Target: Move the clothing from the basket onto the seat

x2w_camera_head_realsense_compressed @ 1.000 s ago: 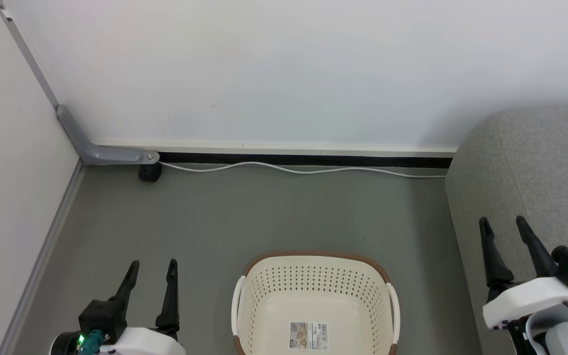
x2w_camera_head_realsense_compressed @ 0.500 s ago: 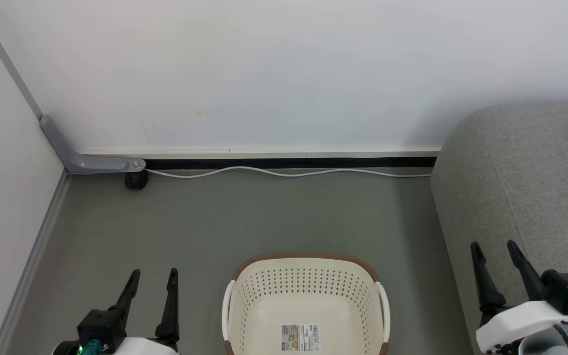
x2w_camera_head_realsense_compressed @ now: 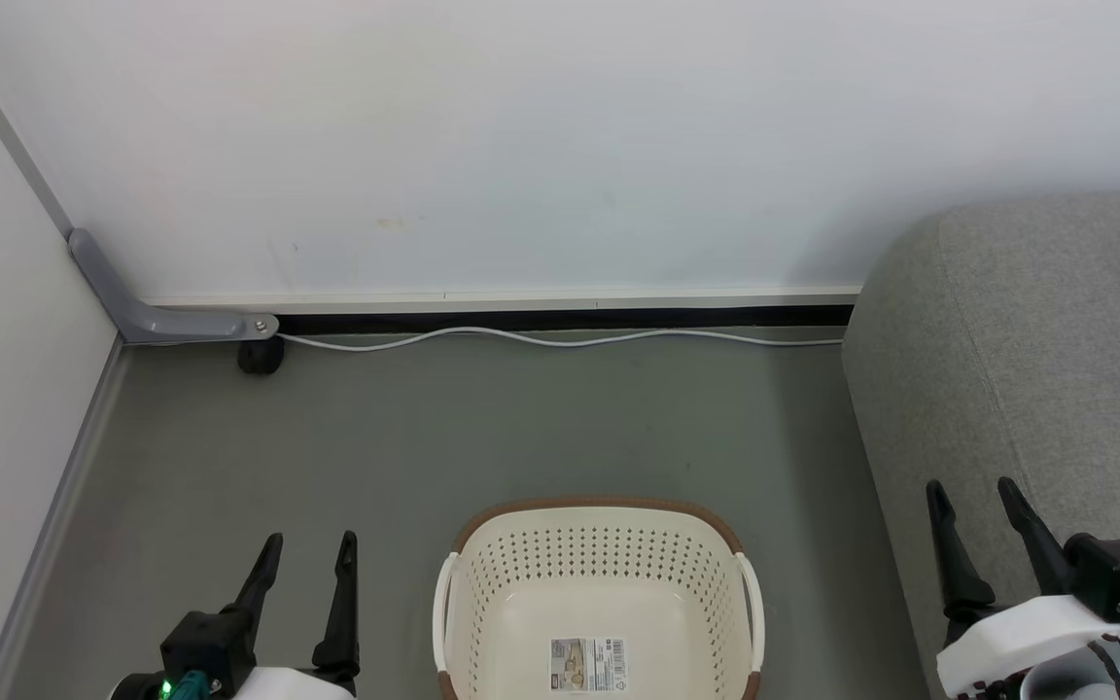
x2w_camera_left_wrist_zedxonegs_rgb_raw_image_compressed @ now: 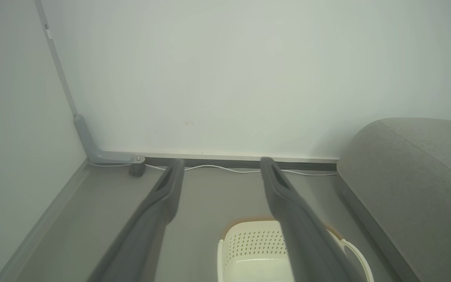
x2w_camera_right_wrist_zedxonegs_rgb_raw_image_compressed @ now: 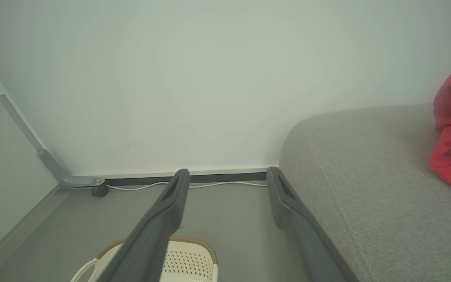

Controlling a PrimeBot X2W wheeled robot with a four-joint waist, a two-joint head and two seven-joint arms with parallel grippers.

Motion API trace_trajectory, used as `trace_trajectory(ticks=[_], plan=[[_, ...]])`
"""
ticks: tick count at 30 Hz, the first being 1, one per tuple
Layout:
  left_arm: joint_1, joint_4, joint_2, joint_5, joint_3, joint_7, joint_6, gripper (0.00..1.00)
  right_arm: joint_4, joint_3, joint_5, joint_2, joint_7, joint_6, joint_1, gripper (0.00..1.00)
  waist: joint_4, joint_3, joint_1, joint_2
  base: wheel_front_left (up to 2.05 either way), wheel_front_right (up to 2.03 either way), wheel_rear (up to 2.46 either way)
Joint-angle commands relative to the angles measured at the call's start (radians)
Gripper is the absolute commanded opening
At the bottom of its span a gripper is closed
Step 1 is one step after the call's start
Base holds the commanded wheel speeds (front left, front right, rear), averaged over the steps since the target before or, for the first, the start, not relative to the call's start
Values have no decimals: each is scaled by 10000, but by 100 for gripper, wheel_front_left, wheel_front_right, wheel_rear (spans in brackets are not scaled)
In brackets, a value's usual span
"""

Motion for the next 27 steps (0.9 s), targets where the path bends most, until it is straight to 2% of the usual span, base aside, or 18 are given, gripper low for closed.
trace_trajectory(ticks=[1,4,5,11,16,20,27], plan=[[-139,-225,66,30,262,-51,106,100,-187,234,-39,-91,-61,27,-206,100,-2,7,-1,-1,0,0,0],[-150,-293,66,-27,251,-51,62,100,-189,225,-38,-100,-61,27,-214,100,-5,10,-1,-1,0,0,0],[0,-68,0,-139,-16,0,-14,0,-1,-1,1,1,0,0,0,0,-7,10,0,-1,0,0,0],[-5,296,-42,-390,38,101,-33,0,273,-45,220,152,80,-1,116,0,-12,9,1,-1,0,0,0],[-45,250,-38,-952,121,256,-78,0,180,-126,750,183,236,0,127,0,-24,-16,22,-1,0,0,0],[-75,214,-34,-1397,171,361,-115,0,115,-181,1169,208,347,1,129,0,-34,2,1,-1,0,0,0],[-144,153,-28,-2172,272,555,-178,0,1,-282,1904,252,547,2,122,0,-51,6,0,-1,0,0,0]])
